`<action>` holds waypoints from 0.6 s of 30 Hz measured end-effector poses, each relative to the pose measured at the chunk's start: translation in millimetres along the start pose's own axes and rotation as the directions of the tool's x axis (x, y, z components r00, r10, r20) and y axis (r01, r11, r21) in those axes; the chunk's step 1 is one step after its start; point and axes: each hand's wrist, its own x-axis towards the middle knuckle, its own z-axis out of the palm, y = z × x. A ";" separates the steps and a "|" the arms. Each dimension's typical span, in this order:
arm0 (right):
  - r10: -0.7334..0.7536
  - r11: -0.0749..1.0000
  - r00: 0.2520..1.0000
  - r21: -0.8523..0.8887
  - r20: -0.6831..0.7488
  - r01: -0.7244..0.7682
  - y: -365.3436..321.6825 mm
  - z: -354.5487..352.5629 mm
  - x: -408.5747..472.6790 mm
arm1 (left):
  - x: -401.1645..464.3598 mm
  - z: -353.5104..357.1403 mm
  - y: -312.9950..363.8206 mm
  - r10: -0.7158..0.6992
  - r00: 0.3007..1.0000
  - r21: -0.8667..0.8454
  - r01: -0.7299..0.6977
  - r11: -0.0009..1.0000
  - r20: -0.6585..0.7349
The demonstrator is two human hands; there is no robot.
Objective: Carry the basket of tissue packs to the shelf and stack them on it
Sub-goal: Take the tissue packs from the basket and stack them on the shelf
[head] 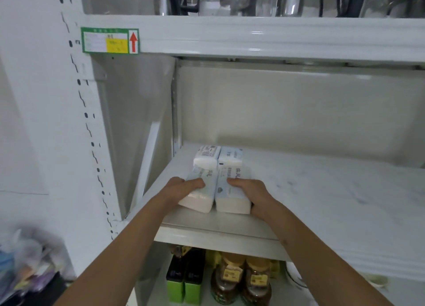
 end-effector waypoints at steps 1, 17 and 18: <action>-0.056 0.998 0.998 -0.005 -0.037 0.055 6.7 2.2 2.3 | 0.6 -2.8 -3.6 0.008 1.000 -0.010 -0.008 1.000 -0.013; -0.366 0.829 0.925 -0.416 0.100 0.373 46.5 -20.4 2.6 | 17.7 -14.5 -53.4 0.325 0.942 0.360 -0.276 0.891 -0.082; -0.357 0.834 0.930 -0.418 0.093 0.362 44.9 -19.0 6.7 | 22.2 -13.1 -52.6 0.334 0.938 0.377 -0.279 0.883 -0.089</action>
